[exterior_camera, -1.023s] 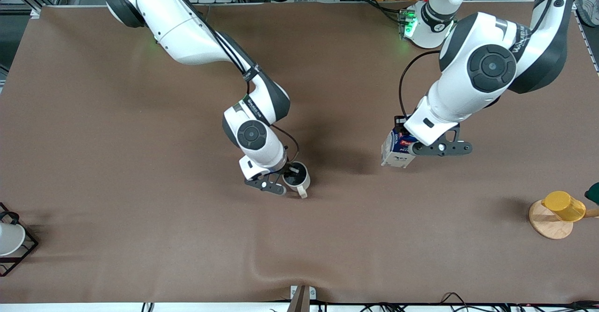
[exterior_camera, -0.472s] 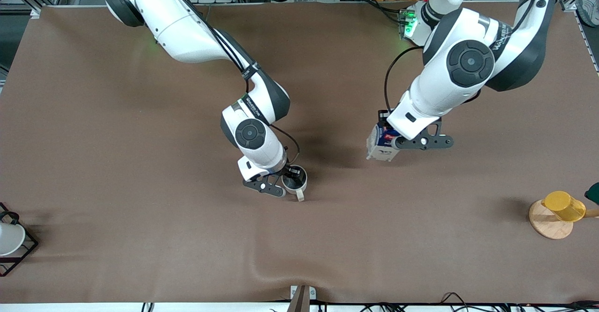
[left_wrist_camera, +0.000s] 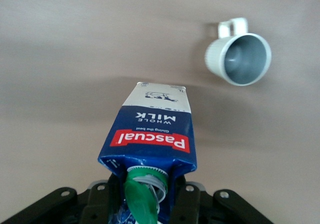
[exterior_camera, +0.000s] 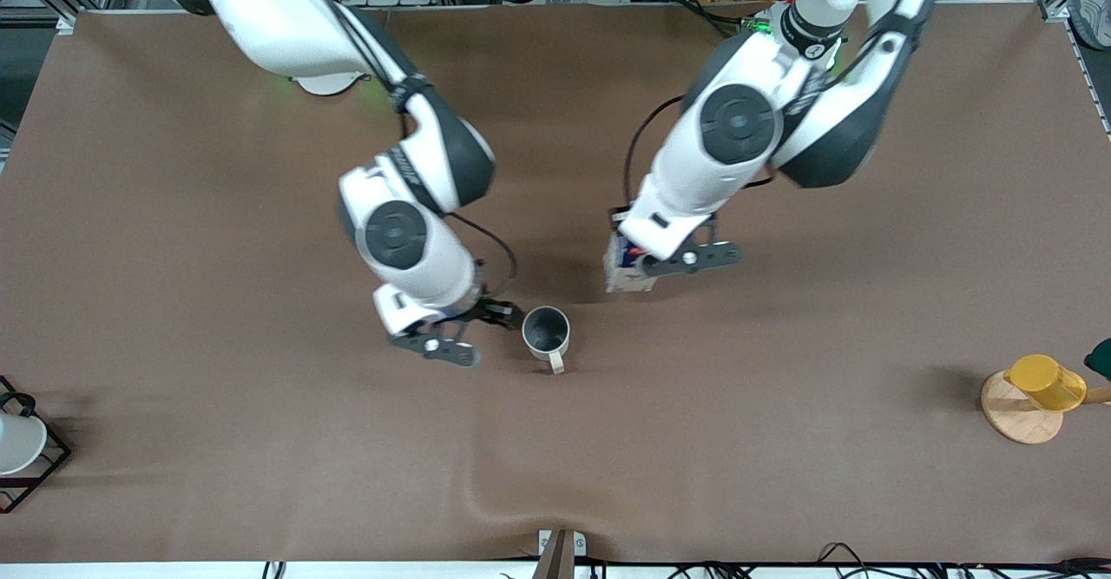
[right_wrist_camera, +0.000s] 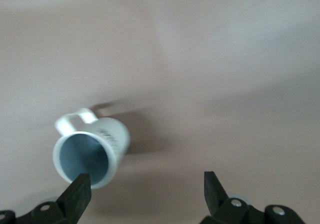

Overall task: Place milk next to cup
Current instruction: 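Set the mug down with the right gripper while the left gripper lowers the carton, then release the carton beside the mug and withdraw both grippers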

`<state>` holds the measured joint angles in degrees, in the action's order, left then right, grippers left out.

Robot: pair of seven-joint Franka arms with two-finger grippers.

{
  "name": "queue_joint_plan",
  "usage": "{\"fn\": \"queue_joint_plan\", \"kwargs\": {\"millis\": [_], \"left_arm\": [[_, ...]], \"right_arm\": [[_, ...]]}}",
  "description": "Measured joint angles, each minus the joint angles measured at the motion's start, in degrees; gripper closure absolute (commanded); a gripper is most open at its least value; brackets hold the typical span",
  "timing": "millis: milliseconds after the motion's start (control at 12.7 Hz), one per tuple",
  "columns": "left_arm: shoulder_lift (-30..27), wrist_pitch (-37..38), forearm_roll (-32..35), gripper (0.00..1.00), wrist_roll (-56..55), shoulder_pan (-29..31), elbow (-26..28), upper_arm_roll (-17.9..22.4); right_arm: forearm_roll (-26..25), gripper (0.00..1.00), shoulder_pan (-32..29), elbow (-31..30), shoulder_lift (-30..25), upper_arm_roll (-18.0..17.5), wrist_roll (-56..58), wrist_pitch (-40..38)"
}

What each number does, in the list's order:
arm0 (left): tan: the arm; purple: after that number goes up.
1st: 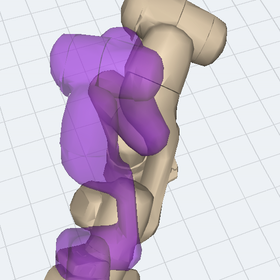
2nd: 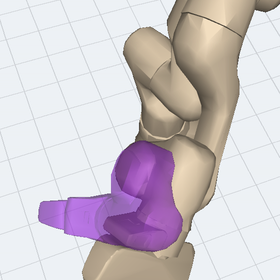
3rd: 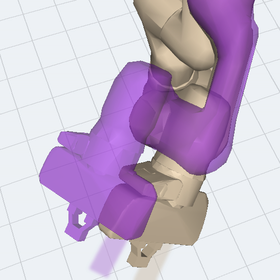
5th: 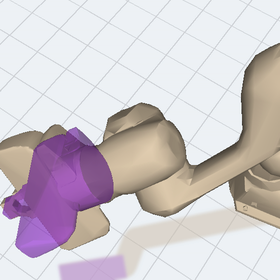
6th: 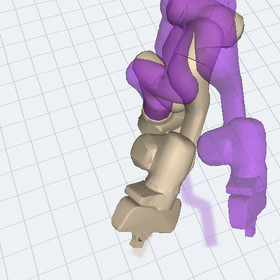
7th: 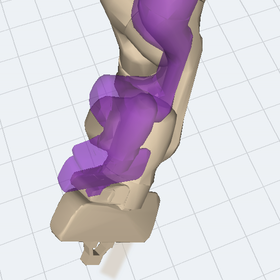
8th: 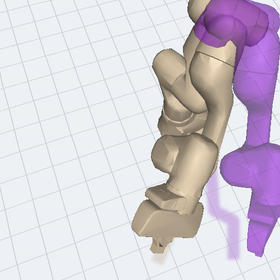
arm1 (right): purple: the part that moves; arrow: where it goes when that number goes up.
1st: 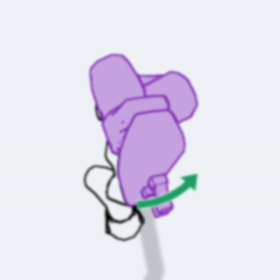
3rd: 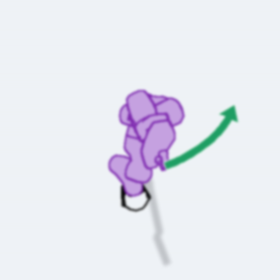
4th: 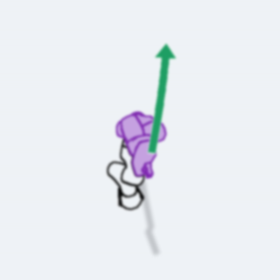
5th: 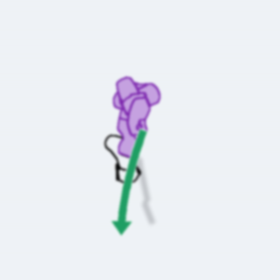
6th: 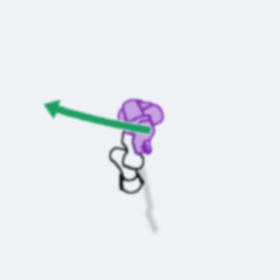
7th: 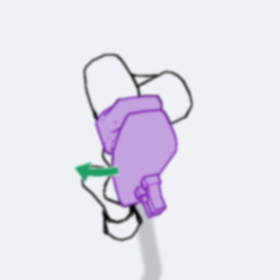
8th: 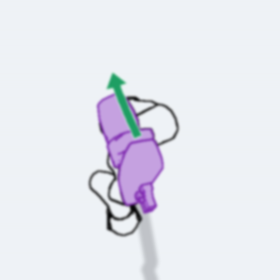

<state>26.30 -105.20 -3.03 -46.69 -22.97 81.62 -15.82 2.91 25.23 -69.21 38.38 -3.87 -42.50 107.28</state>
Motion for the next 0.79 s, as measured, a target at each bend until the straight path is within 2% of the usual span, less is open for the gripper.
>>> {"fn": "queue_joint_plan", "kwargs": {"millis": [236, 551, 787], "left_arm": [[4.6, -3.3, 0.0, 0.59, -1.0, -3.4, -2.6, 0.5], [6.7, -3.4, 0.0, 0.59, -1.0, -6.3, -3.5, 0.7], [9.1, -3.5, 0.0, 0.59, -0.7, -8.8, -5.2, 1.7]], "right_arm": [[-0.2, 0.00, -6.1, -3.3, -7.5, 0.2, 8.4, -5.8], [-1.2, 0.00, -16.6, -13.3, -19.5, 0.5, 26.1, -7.9], [-1.2, 0.00, -21.8, -16.5, -26.7, 1.5, 34.0, -12.9]]}}
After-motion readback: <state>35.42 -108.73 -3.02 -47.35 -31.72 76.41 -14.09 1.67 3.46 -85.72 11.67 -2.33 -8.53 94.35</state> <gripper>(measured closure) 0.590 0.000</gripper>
